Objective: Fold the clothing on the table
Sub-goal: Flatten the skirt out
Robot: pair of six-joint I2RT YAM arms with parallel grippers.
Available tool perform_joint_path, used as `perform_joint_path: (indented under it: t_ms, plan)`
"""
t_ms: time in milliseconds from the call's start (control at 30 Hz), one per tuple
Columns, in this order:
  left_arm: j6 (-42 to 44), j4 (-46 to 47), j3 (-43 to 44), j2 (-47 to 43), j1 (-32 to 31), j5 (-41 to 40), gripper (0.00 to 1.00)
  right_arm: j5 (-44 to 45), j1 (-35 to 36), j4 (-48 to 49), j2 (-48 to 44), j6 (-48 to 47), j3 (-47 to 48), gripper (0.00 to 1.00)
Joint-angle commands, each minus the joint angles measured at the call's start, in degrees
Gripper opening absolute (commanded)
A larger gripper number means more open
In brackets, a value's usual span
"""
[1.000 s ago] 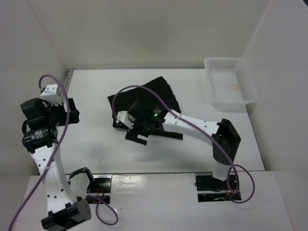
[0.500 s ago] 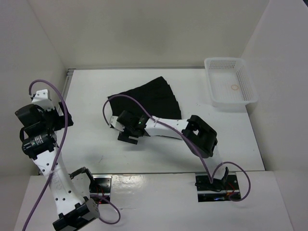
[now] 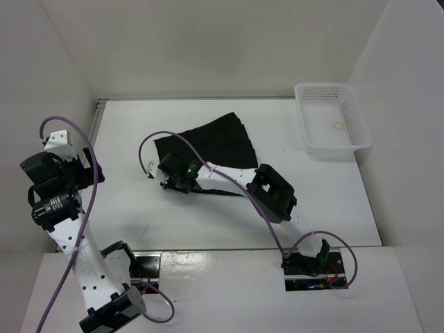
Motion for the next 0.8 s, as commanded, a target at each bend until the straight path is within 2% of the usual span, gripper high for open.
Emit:
perform_joint_path:
  t_ms: [0, 167, 200, 233, 267, 300, 333, 367, 400, 500, 600, 667, 700, 733, 767]
  plan:
    - [-0.2, 0.8, 0.0, -0.5, 0.5, 1.8, 0.99, -13.2, -2.7, -8.4, -4.9, 2.8, 7.5, 0.00]
    - [0.9, 0.8, 0.0, -0.5, 0.5, 3.5, 0.99, -37.4, -9.2, -26.5, -7.9, 2.8, 21.3, 0.00]
    - [0.9, 0.8, 0.0, -0.5, 0.5, 3.5, 0.99, -41.8, -10.7, -29.0, -7.9, 2.8, 26.7, 0.00]
    - [0.9, 0.8, 0.0, -0.5, 0.5, 4.0, 0.99, -49.8, -14.0, -31.6, -7.9, 2.3, 29.5, 0.00]
    - [0.9, 0.8, 0.0, 0.0, 0.5, 4.0, 0.99, -53.5, -15.8, -35.8, -7.3, 1.7, 34.2, 0.00]
    - [0.9, 0.8, 0.0, 0.0, 0.5, 4.6, 0.99, -59.4, -17.7, -37.0, -7.3, 1.7, 35.6, 0.00]
    - [0.9, 0.8, 0.0, 0.0, 0.5, 4.6, 0.99, -61.7, -21.6, -37.0, -8.6, 1.7, 36.3, 0.00]
    - [0.9, 0.8, 0.0, 0.0, 0.5, 4.6, 0.99, -66.8, -23.6, -37.6, -9.6, 1.7, 36.3, 0.00]
    - [1.4, 0.8, 0.0, 0.0, 0.5, 4.6, 0.99, -66.8, -25.8, -37.6, -10.5, 1.2, 35.7, 0.00]
    - [1.4, 0.8, 0.0, 0.5, 0.5, 5.1, 0.99, -75.0, -34.6, -35.0, -13.8, 1.3, 31.3, 0.00]
    - [1.4, 0.8, 0.0, 0.5, 1.0, 5.6, 0.99, -75.1, -44.1, -24.0, -14.5, 9.6, 20.5, 0.00]
    - [1.4, 0.8, 0.0, 1.0, 1.0, 6.1, 0.99, -71.5, -48.4, -20.4, -13.0, 13.5, 15.1, 0.03]
    - [1.9, 0.8, 0.0, 1.0, 1.0, 6.1, 0.99, -69.4, -51.5, -19.5, -10.7, 15.2, 14.2, 0.11]
    - [1.9, 0.8, 0.0, 1.0, 1.0, 6.1, 0.99, -62.9, -52.6, -18.8, -9.4, 15.8, 14.2, 0.28]
    - [1.9, 0.8, 0.0, 1.0, 1.0, 6.7, 0.99, -58.8, -53.3, -18.8, -8.0, 15.8, 14.2, 0.52]
